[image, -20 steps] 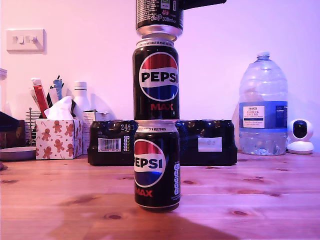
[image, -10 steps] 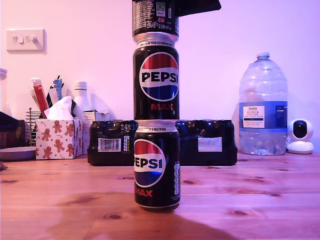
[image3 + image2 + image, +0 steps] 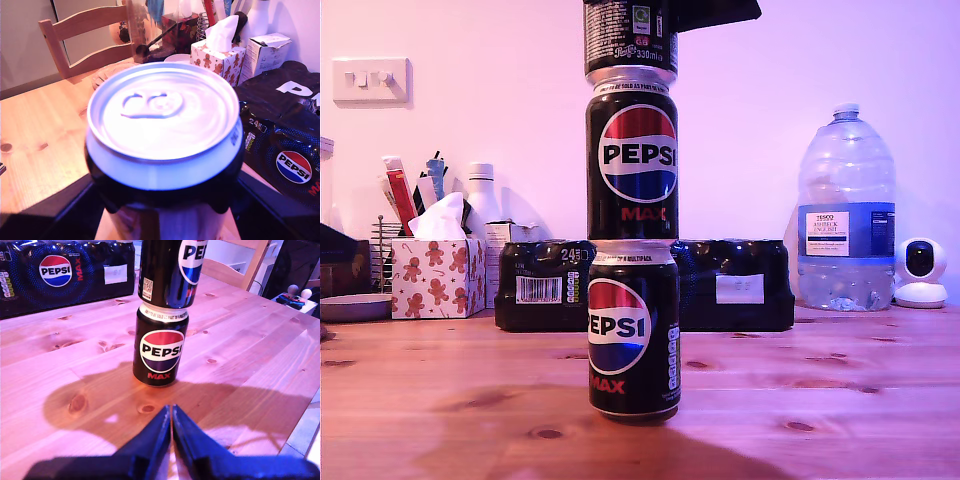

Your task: Stack up the Pepsi cans on top of each other

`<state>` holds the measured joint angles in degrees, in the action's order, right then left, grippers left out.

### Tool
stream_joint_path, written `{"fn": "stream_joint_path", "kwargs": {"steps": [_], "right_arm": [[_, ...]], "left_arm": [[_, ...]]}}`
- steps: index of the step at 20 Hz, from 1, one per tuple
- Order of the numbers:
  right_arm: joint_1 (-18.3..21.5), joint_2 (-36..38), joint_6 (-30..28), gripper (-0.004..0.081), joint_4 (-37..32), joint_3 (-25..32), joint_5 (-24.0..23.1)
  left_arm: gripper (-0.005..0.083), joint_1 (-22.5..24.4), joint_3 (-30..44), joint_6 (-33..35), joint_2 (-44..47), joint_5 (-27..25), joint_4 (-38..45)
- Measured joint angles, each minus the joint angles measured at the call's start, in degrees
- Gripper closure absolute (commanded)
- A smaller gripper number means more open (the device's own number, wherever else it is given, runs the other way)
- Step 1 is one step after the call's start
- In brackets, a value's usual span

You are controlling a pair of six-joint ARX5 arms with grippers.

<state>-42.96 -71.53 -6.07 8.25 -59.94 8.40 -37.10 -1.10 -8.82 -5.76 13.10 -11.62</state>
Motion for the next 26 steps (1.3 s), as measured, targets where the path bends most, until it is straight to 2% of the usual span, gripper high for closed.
{"fn": "stream_joint_path", "kwargs": {"steps": [5, 8, 9, 14, 26], "right_arm": [[-0.02, 0.02, 0.02, 0.0230, 0.55, -0.26, -0.02], [-0.02, 0.00, 0.04, 0.0083, 0.66, -0.28, -0.02], [-0.02, 0.00, 0.04, 0.0057, 0.66, -0.28, -0.02], [-0.24, 0.04, 0.02, 0.0056, -0.52, -2.56, 0.00], [-0.26, 0.04, 0.02, 0.0057, -3.93, -2.62, 0.00]], "left_arm": [[0.0793, 0.00, 0.00, 0.00, 0.00, 0.00, 0.00], [0.0793, 0.00, 0.00, 0.00, 0.00, 0.00, 0.00], [0.0793, 0.00, 0.00, 0.00, 0.00, 0.00, 0.00], [0.0793, 0.00, 0.00, 0.00, 0.00, 0.00, 0.00], [0.0793, 0.00, 0.00, 0.00, 0.00, 0.00, -0.02]]}}
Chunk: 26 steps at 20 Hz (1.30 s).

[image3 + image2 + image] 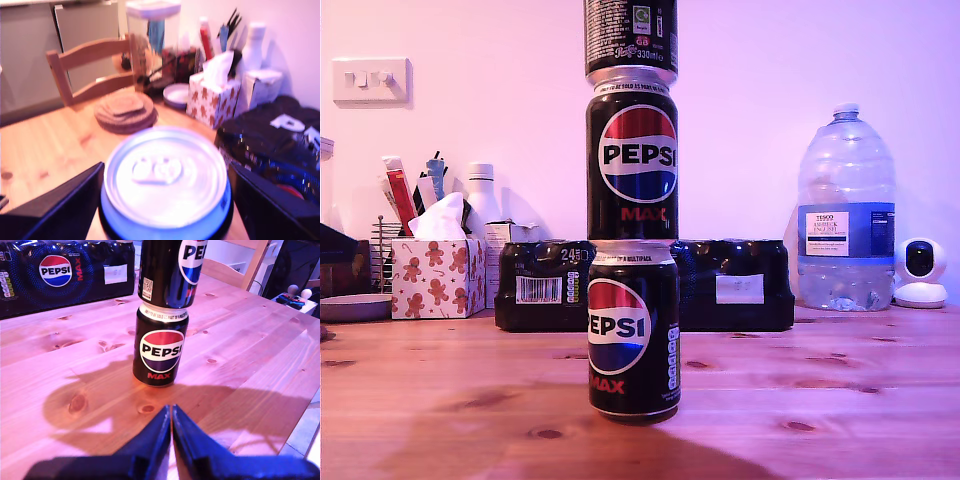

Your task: Stack up the Pepsi cans on top of each other

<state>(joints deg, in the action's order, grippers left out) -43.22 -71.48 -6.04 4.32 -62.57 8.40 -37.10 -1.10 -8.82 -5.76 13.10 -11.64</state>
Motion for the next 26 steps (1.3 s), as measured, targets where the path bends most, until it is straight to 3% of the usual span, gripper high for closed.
{"fn": "stream_joint_path", "kwargs": {"steps": [7, 15, 18, 20, 24, 25, 26], "right_arm": [[0.00, 0.22, -0.02, 0.0057, -0.66, -0.24, 0.00], [0.00, 2.60, -0.04, 0.0057, 0.46, -6.16, -0.02], [0.00, 2.64, -1.42, 0.0088, 3.56, -7.54, -4.28], [0.00, 2.78, -5.31, 0.0200, 6.14, -8.09, -9.92], [1.73, 3.08, -6.27, 0.0695, 11.65, -8.68, -18.05], [2.23, 3.23, -6.27, 0.0779, 13.03, -8.68, -18.32], [2.80, 3.37, -6.27, 0.0782, 14.16, -8.68, -18.64]], "left_arm": [[0.0793, 0.00, 0.00, 0.00, 0.00, 0.00, 0.00], [0.0793, 0.00, -0.02, 0.00, 0.00, 0.02, 0.00], [0.0793, 0.00, 0.00, 0.00, 0.00, 0.00, 0.00], [0.0793, 0.00, -0.02, 0.00, 0.00, 0.00, 0.07], [0.0793, 0.00, 0.00, -0.02, 0.00, -2.78, 3.87], [0.0793, 0.00, 0.00, -0.07, 0.00, -4.24, 5.68], [0.0793, 0.00, 0.00, -0.04, 0.00, -6.14, 7.06]]}}
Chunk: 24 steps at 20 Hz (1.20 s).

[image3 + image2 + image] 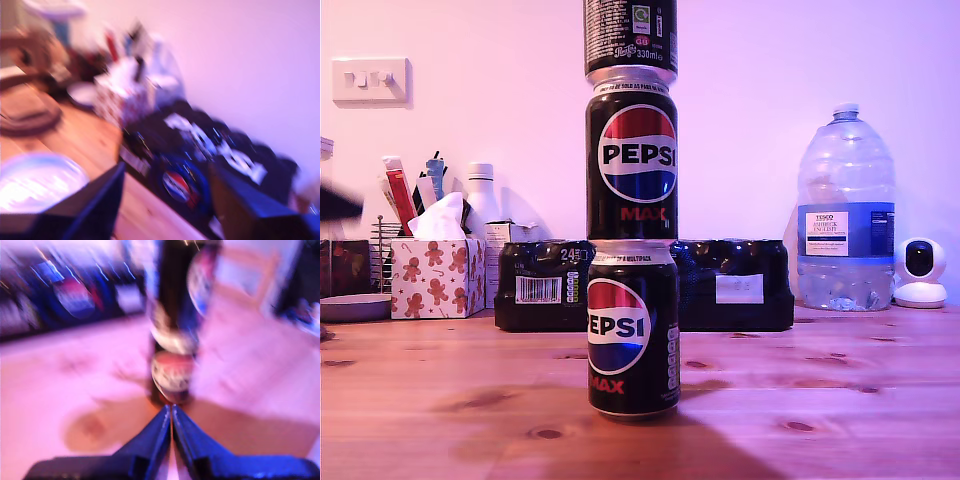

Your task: Stack up the Pepsi cans on top of each other

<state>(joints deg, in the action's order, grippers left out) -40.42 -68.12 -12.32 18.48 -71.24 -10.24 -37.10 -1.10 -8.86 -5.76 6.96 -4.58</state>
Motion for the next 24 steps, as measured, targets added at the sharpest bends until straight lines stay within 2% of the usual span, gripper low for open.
{"fn": "stream_joint_path", "kwargs": {"steps": [3, 6, 10, 13, 19, 21, 24], "right_arm": [[2.27, 0.20, 0.26, 0.0783, 3.21, -0.02, -0.28], [6.51, 0.20, 0.74, 0.0783, 5.86, -0.02, -0.24], [13.46, 0.20, 3.08, 0.0783, 6.43, -0.02, 1.07], [16.68, 0.20, 3.26, 0.0783, 5.95, -0.02, 2.54], [22.56, 0.52, 3.26, 0.0783, 5.51, 0.15, 4.33], [24.81, 3.17, 3.30, 0.0783, 4.22, 3.04, 4.28], [27.85, 9.46, 5.68, 0.0783, 0.81, 10.97, 4.28]], "left_arm": [[0.0794, 0.44, 0.00, 0.09, 0.00, -6.19, 1.75], [0.0794, 3.54, 0.00, 0.09, 0.00, -8.20, 3.15], [0.0795, 9.20, 0.00, 0.09, 0.00, -8.46, 5.09], [0.0795, 12.66, 0.00, 0.09, 0.00, -8.46, 5.92], [0.0795, 14.80, 0.00, 0.09, 0.00, -8.48, 5.92], [0.0795, 15.10, 0.00, 0.09, 0.00, -8.46, 5.92], [0.0795, 15.87, 0.00, 0.09, 0.00, -8.48, 5.92]]}}
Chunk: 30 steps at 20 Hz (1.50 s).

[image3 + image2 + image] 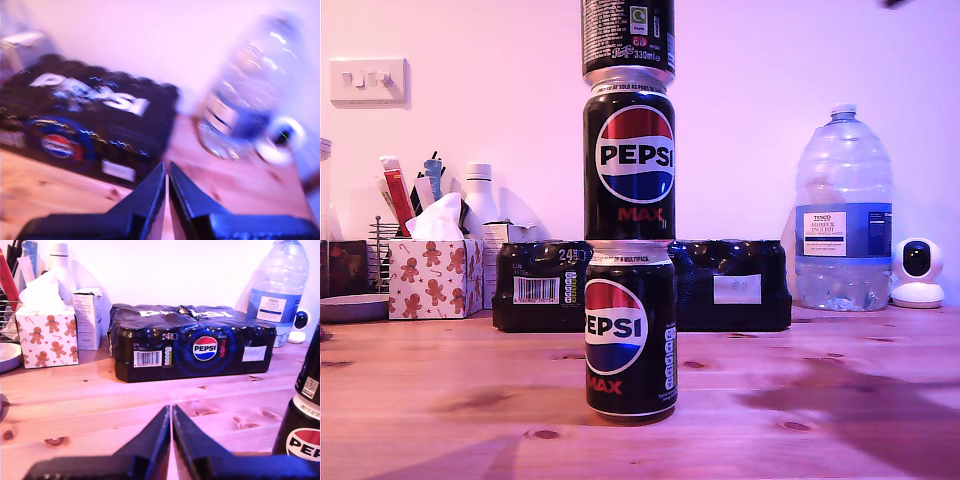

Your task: Stack up the Pepsi cans on top of each other

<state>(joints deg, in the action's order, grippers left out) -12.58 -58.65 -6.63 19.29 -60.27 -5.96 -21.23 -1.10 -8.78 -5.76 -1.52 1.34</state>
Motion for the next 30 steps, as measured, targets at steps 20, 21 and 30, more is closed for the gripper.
{"fn": "stream_joint_path", "kwargs": {"steps": [20, 21, 30], "right_arm": [[4.31, 37.13, 6.84, 0.0783, -7.43, 39.30, 5.38], [4.31, 39.39, 7.52, 0.0783, -6.29, 39.30, 5.38], [4.28, 51.67, 9.64, 0.0782, 5.99, 39.28, 5.55]], "left_arm": [[0.0794, 1.57, 0.00, 0.00, 0.00, -1.05, -9.88], [0.0794, 1.57, 0.00, 0.00, 0.00, -1.05, -11.15], [0.0794, 1.57, -0.07, 0.00, 0.00, -1.07, -12.92]]}}
